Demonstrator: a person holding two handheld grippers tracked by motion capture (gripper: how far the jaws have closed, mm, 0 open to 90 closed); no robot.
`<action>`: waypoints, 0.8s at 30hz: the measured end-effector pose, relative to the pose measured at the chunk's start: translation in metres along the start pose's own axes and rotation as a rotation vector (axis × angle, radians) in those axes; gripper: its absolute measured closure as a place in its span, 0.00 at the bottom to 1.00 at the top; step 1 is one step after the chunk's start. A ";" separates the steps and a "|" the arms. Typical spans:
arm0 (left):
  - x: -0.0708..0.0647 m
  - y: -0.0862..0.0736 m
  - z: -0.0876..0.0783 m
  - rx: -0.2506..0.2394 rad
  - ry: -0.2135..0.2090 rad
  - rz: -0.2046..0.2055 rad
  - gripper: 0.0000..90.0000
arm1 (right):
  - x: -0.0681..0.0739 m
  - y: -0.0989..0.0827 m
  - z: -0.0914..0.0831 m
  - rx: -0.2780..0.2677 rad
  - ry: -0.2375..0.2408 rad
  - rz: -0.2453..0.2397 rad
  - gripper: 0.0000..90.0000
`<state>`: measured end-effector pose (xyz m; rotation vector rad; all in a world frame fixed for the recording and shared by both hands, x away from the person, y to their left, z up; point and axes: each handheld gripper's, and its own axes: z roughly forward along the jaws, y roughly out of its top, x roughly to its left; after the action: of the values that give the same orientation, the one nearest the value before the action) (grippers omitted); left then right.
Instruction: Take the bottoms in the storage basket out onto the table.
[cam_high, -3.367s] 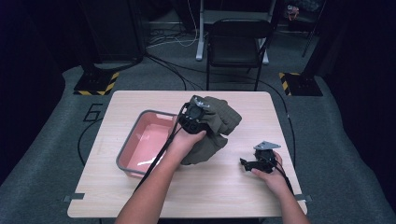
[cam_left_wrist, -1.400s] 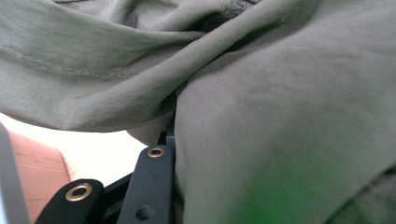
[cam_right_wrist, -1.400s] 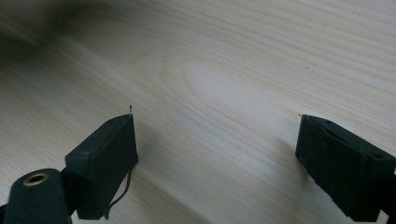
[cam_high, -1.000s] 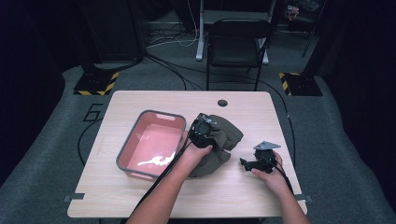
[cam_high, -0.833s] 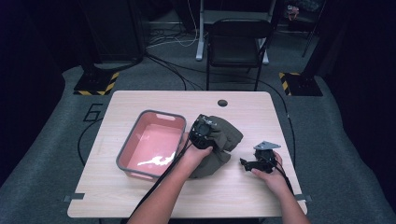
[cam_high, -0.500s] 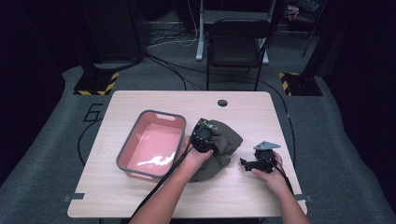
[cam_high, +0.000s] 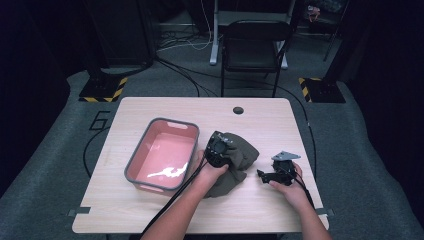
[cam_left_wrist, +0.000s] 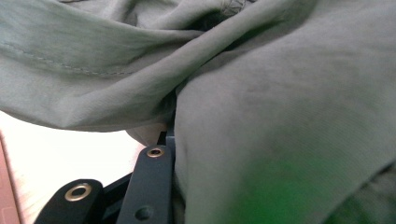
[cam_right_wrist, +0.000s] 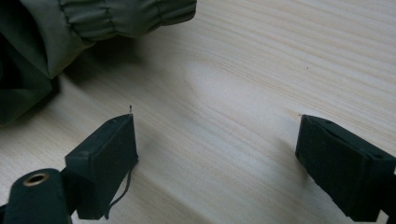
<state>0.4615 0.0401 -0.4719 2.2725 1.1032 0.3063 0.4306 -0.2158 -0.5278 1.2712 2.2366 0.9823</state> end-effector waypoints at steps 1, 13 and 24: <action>0.000 0.000 0.001 -0.001 0.001 -0.001 0.76 | 0.000 0.000 0.000 0.000 0.000 0.000 0.13; -0.006 -0.005 0.008 0.002 0.012 0.008 0.75 | 0.000 0.000 0.000 0.000 -0.002 0.000 0.13; -0.005 -0.008 0.012 -0.001 -0.015 0.002 0.63 | 0.000 0.000 0.000 -0.003 -0.002 -0.005 0.14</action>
<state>0.4585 0.0353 -0.4857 2.2713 1.0929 0.2908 0.4306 -0.2158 -0.5278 1.2643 2.2352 0.9820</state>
